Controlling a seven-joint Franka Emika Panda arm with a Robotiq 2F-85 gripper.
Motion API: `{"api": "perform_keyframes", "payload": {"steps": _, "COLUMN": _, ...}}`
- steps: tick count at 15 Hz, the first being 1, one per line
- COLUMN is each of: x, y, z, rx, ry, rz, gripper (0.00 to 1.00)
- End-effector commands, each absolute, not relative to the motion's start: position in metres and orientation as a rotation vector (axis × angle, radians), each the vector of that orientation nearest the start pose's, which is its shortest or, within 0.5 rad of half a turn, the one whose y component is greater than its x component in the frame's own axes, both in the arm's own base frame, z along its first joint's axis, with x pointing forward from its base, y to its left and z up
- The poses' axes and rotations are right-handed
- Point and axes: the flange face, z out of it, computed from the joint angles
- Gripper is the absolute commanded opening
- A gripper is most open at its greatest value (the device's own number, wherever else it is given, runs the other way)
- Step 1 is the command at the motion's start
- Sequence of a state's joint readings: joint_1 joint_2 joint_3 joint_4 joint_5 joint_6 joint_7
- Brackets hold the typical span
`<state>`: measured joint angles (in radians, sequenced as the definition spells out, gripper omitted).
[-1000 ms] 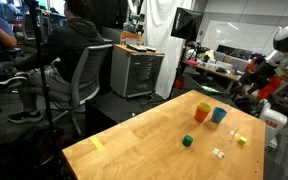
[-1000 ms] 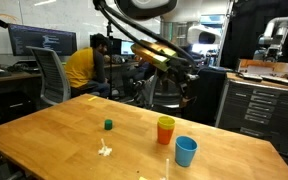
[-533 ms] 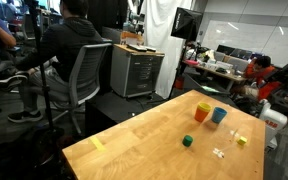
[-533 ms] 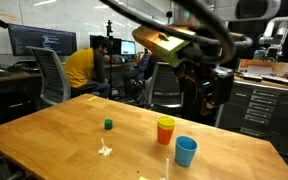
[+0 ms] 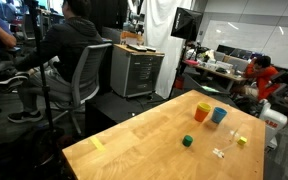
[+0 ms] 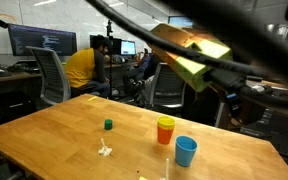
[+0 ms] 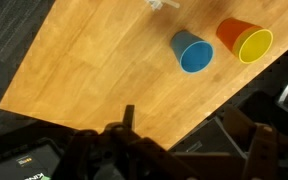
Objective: Stack the cups into the orange cup
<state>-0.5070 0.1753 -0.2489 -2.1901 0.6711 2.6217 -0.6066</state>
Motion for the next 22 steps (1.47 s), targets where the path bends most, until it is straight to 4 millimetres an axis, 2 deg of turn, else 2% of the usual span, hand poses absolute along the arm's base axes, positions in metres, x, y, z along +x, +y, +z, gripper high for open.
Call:
{"api": "perform_keyframes", "payload": {"steps": 1, "x": 0.428, "y": -0.415, "z": 0.322, "rx": -2.782, "ry": 0.966, "rz": -0.665, "gripper": 0.92}}
{"api": "perform_keyframes", "payload": {"steps": 3, "x": 0.439, "y": -0.416, "z": 0.317, "rx": -2.782, "ry": 0.956, "rz": -0.65, "gripper": 0.96}}
{"api": "perform_keyframes", "payload": {"steps": 7, "x": 0.461, "y": -0.418, "z": 0.309, "rx": -2.792, "ry": 0.925, "rz": -0.626, "gripper": 0.96}}
{"api": "perform_keyframes", "payload": {"steps": 12, "x": 0.489, "y": -0.4, "z": 0.301, "rx": -2.822, "ry": 0.835, "rz": -0.595, "gripper": 0.94}}
{"api": "perform_keyframes", "payload": {"steps": 17, "x": 0.504, "y": -0.375, "z": 0.292, "rx": -2.834, "ry": 0.747, "rz": -0.556, "gripper": 0.94}}
{"api": "perform_keyframes", "payload": {"steps": 18, "x": 0.507, "y": -0.369, "z": 0.291, "rx": -2.84, "ry": 0.723, "rz": -0.544, "gripper": 0.98}}
{"api": "perform_keyframes", "payload": {"steps": 19, "x": 0.508, "y": -0.364, "z": 0.292, "rx": -2.842, "ry": 0.701, "rz": -0.537, "gripper": 0.98}}
{"api": "perform_keyframes", "payload": {"steps": 20, "x": 0.503, "y": -0.371, "z": 0.286, "rx": -2.838, "ry": 0.746, "rz": -0.55, "gripper": 1.0}}
{"api": "perform_keyframes", "payload": {"steps": 22, "x": 0.504, "y": -0.368, "z": 0.284, "rx": -2.838, "ry": 0.74, "rz": -0.544, "gripper": 1.0}}
